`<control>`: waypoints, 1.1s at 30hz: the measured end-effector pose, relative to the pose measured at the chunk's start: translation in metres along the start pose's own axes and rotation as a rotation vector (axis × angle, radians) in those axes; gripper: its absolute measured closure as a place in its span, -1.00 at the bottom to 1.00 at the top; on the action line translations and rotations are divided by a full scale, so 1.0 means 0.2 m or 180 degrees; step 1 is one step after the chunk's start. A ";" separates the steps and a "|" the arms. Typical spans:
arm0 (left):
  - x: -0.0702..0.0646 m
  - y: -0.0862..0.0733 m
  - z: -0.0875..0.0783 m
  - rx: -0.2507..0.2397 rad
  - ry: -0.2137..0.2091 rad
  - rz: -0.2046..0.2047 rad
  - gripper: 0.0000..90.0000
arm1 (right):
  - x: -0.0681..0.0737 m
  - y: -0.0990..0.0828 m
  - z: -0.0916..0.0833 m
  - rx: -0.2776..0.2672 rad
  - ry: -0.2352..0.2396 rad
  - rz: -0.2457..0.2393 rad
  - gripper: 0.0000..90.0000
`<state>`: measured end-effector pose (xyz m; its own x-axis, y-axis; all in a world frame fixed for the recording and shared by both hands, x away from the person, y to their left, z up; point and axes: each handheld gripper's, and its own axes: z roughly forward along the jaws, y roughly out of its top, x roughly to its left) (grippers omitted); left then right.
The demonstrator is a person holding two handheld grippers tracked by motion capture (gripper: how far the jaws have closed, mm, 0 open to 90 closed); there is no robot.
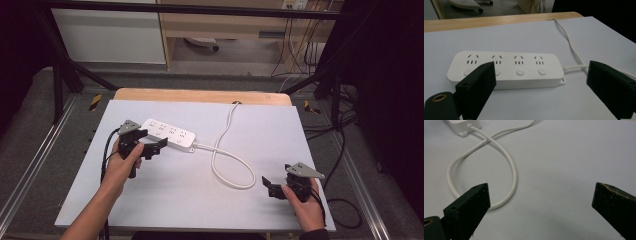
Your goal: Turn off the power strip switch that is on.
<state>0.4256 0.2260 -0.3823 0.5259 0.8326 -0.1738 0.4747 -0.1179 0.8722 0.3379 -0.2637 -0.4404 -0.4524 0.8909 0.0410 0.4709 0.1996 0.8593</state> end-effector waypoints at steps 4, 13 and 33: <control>0.00 -0.01 -0.04 -0.0007 -0.0013 -0.0004 -0.80 | 0.00 0.00 0.00 0.0012 -0.0002 -0.0001 -0.95; -0.01 -0.05 -0.14 -0.0005 -0.0051 0.0030 -0.80 | 0.00 0.00 0.00 0.0015 -0.0010 -0.0003 -0.95; -0.03 -0.19 -0.28 0.0046 -0.0113 0.0050 -0.82 | 0.00 0.00 0.01 0.0032 -0.0001 0.0009 -0.95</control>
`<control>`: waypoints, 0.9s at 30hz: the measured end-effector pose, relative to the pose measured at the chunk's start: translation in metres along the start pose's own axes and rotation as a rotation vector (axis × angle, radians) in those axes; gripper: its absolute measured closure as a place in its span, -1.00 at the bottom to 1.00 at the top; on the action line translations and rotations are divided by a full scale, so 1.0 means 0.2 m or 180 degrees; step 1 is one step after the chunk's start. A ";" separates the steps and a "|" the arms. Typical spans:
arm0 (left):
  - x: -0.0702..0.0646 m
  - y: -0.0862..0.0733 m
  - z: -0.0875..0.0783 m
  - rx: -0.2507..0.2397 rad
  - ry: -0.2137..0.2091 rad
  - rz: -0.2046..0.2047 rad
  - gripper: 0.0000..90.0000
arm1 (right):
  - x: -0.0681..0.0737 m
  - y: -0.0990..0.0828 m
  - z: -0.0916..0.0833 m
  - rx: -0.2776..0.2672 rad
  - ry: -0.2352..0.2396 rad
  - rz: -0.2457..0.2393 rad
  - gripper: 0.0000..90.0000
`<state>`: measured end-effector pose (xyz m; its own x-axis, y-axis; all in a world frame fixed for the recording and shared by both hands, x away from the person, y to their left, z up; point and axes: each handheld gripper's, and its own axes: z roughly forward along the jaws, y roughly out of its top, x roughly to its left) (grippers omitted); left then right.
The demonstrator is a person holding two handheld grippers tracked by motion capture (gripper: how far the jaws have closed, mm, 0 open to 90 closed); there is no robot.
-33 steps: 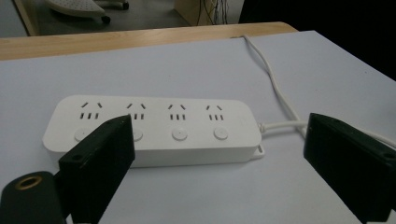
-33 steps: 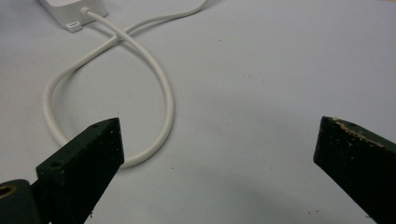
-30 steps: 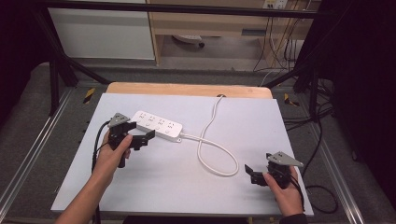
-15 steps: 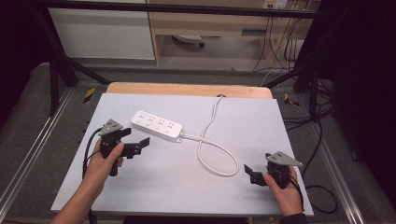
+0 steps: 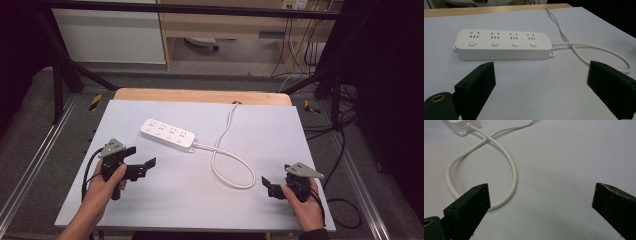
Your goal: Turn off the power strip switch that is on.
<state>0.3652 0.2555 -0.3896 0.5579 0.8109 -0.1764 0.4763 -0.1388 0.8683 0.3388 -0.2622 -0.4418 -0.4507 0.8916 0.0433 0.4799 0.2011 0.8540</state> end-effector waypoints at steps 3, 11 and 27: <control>0.01 -0.03 -0.03 0.0001 0.0002 0.0012 -0.82 | 0.00 0.00 0.00 0.0000 -0.0009 0.0007 -0.95; 0.04 -0.08 -0.10 -0.0001 0.0042 -0.0027 -0.82 | 0.00 0.00 0.00 0.0001 -0.0005 0.0000 -0.95; 0.06 -0.19 -0.17 0.0045 0.0076 -0.0026 -0.82 | 0.00 0.00 0.00 0.0018 -0.0017 0.0008 -0.95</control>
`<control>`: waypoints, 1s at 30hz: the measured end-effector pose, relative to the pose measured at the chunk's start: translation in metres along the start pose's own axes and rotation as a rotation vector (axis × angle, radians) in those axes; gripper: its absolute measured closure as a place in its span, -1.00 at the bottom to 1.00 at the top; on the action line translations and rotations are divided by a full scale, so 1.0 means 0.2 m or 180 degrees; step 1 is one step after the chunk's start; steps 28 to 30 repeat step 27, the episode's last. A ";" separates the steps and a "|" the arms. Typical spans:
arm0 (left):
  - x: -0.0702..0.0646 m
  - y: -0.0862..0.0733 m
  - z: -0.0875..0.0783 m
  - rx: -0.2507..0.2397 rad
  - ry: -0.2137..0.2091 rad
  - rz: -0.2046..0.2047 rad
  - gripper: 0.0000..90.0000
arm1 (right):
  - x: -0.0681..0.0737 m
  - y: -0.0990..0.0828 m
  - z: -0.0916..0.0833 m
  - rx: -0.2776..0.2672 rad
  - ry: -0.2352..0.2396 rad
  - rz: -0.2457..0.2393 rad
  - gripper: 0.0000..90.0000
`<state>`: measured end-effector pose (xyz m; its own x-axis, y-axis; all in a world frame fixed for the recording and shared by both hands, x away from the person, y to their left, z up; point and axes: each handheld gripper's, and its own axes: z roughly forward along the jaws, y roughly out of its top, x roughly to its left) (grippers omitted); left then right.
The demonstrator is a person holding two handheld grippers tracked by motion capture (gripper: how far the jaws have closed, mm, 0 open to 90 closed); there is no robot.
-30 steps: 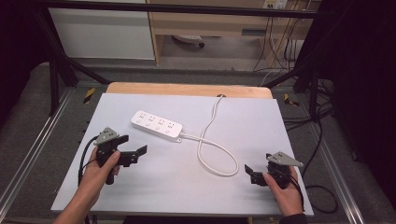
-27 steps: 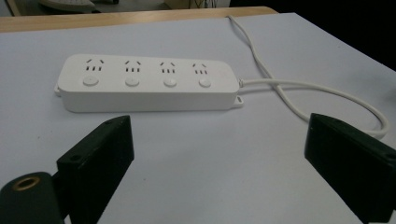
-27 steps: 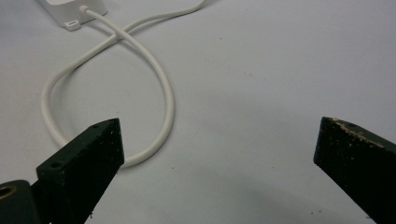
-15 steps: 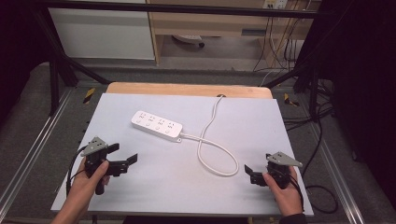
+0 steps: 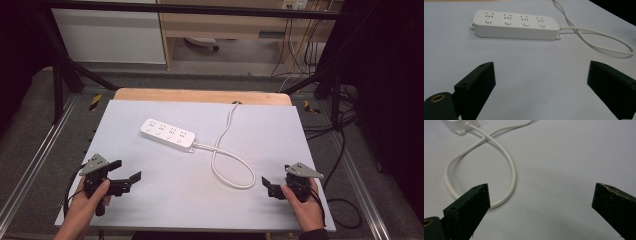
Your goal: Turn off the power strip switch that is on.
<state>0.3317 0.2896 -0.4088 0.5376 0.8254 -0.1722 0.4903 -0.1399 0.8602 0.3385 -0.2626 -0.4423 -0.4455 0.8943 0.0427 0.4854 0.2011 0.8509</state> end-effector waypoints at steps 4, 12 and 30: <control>0.00 -0.03 0.00 0.0049 0.0016 0.0040 -0.82 | 0.00 0.00 0.00 -0.0004 -0.0010 -0.0007 -0.95; 0.00 -0.07 -0.02 0.0043 0.0020 0.0051 -0.82 | 0.00 0.00 0.00 0.0002 -0.0023 -0.0011 -0.95; -0.02 -0.13 0.00 0.0074 0.0065 0.0080 -0.78 | -0.09 -0.05 0.08 0.0395 -0.0266 0.0141 -0.94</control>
